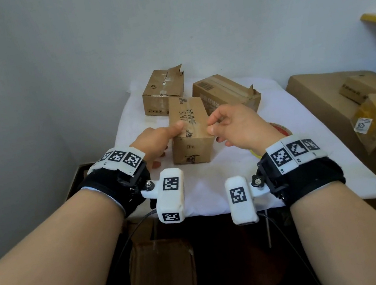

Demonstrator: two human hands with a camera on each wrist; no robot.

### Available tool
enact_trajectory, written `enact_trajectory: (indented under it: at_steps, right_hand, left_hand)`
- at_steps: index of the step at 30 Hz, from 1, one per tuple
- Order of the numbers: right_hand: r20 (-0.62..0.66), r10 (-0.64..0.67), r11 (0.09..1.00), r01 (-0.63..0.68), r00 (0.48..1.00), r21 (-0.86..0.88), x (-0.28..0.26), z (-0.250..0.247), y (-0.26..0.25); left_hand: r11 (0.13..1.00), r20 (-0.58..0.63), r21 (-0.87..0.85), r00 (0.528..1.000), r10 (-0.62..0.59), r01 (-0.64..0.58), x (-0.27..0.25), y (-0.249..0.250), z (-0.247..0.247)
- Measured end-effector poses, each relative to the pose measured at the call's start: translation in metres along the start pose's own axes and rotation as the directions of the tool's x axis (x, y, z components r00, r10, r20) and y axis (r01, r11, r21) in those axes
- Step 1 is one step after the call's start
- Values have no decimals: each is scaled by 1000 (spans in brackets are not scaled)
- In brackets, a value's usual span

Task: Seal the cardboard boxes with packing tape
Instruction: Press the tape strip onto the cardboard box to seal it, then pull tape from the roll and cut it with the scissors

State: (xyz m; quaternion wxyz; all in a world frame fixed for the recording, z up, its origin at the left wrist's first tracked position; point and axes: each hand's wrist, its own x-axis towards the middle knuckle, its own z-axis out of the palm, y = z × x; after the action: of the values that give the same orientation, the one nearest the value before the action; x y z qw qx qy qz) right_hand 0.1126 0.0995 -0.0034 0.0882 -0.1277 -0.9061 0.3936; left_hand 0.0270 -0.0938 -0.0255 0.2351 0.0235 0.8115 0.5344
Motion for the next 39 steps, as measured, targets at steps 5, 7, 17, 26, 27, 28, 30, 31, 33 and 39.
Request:
enact_trajectory:
  at_steps: [5,7,17,26,27,28,30,31,33,39]
  right_hand:
    - [-146,83,996,-78,986,40,-1,-21,2]
    - [-252,142,990,-133,957,52,-3,-36,8]
    - [-167,272,860,-318,948,-398,-9,-57,32]
    - [137,466,573,-179,874,-800,-17,-65,31]
    - [111,467,549,-189,877,-814,-15,-63,37]
    - [85,456,544,-201,886,-815,-14,-61,40]
    - [56,423,579,-222,905,-784,-15,-61,41]
    - [49,398,608,-223,916,-762,-17,-62,38]
    - [15,363,652,-242,932,-719,-22,-65,29]
    - [-11,254,876,-235,967,-420,-26,-79,18]
  left_hand:
    - [996,-154,-44,986,71,-79,7,3,-3]
    - [985,-232,-88,965,125,-149,10,4,-3]
    - [928,-440,-108,854,277,-356,10,12,2]
    - [861,-441,-131,807,393,-491,0,20,12]
    - [857,-434,-132,807,401,-497,0,21,13]
    - [853,-426,-133,807,410,-504,-2,21,14]
    - [843,-409,-137,805,430,-520,-4,22,16]
    - [839,-401,-135,803,441,-527,-5,23,17]
    - [825,-384,-135,796,467,-549,-8,24,20]
    - [761,-330,-165,762,557,-628,-15,30,27]
